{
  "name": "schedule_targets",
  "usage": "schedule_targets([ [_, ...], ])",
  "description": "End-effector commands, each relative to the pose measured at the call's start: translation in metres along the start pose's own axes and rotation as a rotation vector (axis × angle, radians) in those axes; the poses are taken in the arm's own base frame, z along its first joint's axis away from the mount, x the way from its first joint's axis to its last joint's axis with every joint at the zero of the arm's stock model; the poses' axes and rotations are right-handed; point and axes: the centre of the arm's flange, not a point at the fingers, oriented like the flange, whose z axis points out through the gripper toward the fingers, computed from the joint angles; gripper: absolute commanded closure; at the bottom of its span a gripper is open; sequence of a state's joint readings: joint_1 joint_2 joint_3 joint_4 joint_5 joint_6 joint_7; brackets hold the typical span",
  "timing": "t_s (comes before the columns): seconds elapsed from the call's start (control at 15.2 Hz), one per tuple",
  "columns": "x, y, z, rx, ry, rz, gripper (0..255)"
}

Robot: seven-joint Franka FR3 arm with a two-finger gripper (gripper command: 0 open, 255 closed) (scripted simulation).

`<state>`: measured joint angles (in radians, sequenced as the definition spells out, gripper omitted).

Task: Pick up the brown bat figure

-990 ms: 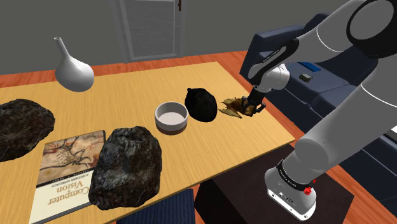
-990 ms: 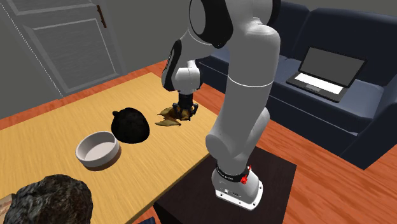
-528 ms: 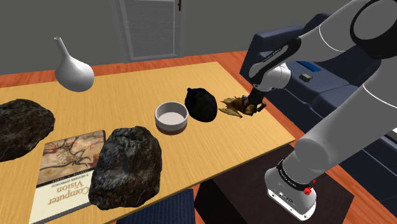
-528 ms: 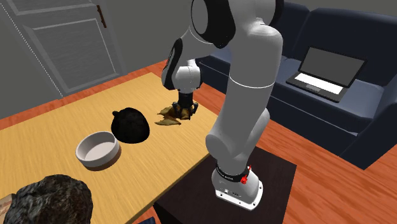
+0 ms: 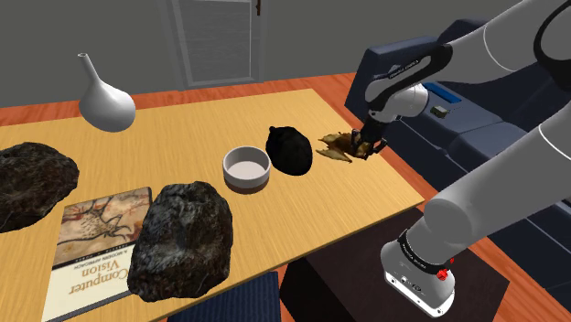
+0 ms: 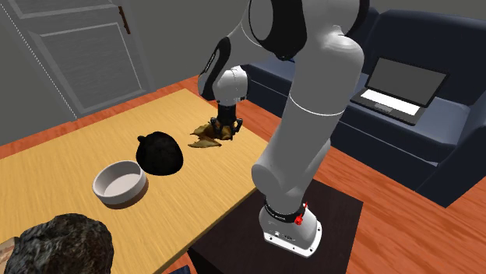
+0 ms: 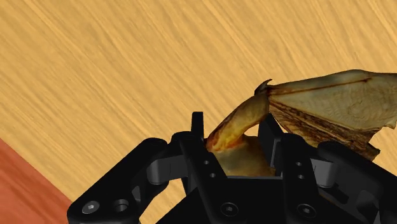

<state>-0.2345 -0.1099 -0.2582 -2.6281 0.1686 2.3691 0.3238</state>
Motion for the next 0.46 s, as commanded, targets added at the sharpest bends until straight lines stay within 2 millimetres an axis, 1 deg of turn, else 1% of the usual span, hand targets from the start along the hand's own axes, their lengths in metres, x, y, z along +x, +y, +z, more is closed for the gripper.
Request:
schedule_targets([
  [0.0,-0.002,-0.001,-0.011,0.0,0.0,0.0,255],
  [0.26,-0.006,-0.002,-0.032,0.0,0.0,0.0,255],
  [0.4,-0.006,-0.002,-0.032,0.0,0.0,0.0,255],
])
